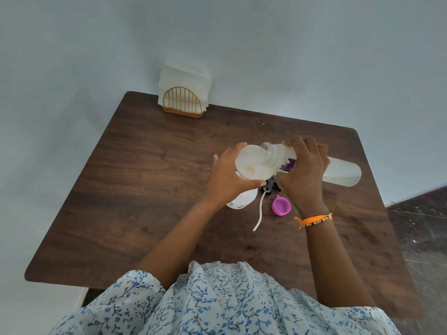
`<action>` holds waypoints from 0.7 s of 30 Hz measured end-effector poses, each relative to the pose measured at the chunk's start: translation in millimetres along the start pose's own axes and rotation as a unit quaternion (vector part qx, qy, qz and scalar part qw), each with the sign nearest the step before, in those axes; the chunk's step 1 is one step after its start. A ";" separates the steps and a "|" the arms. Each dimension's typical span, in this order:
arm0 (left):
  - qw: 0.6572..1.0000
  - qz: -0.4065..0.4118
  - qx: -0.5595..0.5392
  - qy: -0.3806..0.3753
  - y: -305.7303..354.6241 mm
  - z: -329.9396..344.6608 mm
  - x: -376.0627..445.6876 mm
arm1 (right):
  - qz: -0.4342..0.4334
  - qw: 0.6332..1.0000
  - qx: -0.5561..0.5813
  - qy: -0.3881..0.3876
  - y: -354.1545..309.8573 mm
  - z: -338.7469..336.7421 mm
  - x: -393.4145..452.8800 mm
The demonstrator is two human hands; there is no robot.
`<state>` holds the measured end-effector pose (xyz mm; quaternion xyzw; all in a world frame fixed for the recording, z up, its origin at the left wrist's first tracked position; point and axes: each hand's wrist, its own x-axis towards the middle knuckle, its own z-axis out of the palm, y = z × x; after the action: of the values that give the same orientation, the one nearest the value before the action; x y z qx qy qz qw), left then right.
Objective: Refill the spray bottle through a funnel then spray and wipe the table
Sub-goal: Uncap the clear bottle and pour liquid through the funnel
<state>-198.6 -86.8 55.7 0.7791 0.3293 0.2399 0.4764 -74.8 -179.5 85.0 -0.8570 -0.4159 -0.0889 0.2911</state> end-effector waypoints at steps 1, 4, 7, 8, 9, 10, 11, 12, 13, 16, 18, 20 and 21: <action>1.000 0.000 0.000 0.001 -0.5 0.2 0.2 | 0.000 1.000 0.001 0.000 -0.3 -0.1 -0.1; 1.000 0.002 0.007 0.001 -1.4 0.9 1.1 | -0.001 1.000 0.000 -0.001 -1.2 -0.7 -0.2; 1.000 0.002 0.008 0.000 -1.7 1.4 1.6 | -0.001 1.000 -0.003 -0.004 -1.3 -0.9 0.5; 1.000 0.002 0.007 0.000 -1.8 1.5 1.6 | -0.001 1.000 -0.005 -0.004 -1.2 -1.0 0.3; 1.000 0.002 0.006 -0.001 -1.9 1.5 1.5 | -0.002 1.000 -0.005 -0.004 -1.1 -1.1 0.0; 1.000 0.001 0.005 -0.001 -1.9 1.4 1.3 | -0.002 1.000 -0.005 -0.003 -1.0 -1.1 -0.2; 1.000 0.002 0.005 -0.001 -1.9 1.3 1.2 | -0.001 1.000 -0.004 -0.004 -1.0 -1.3 -0.2; 1.000 0.002 0.004 -0.002 -2.0 1.1 1.2 | -0.001 1.000 -0.004 -0.004 -1.0 -1.4 -0.3; 1.000 0.003 0.004 -0.002 -2.0 1.1 1.0 | -0.002 1.000 -0.004 -0.005 -1.2 -1.4 -0.3; 1.000 0.000 0.007 -0.002 -2.0 1.3 1.4 | -0.002 1.000 -0.005 -0.005 -2.2 -1.6 0.3; 1.000 0.000 0.014 0.001 -1.8 1.7 1.5 | -0.001 1.000 -0.004 -0.003 -2.5 -1.8 0.0; 1.000 0.001 0.024 0.005 -1.8 1.7 1.5 | 0.001 1.000 -0.004 -0.004 -2.1 -1.6 -0.4; 1.000 0.002 0.024 0.006 -1.9 1.5 1.3 | 0.001 1.000 -0.004 -0.004 -1.7 -1.5 -0.5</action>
<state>-197.2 -86.1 53.4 0.7895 0.3359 0.2375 0.4555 -76.3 -179.9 86.7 -0.8590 -0.4155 -0.0868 0.2863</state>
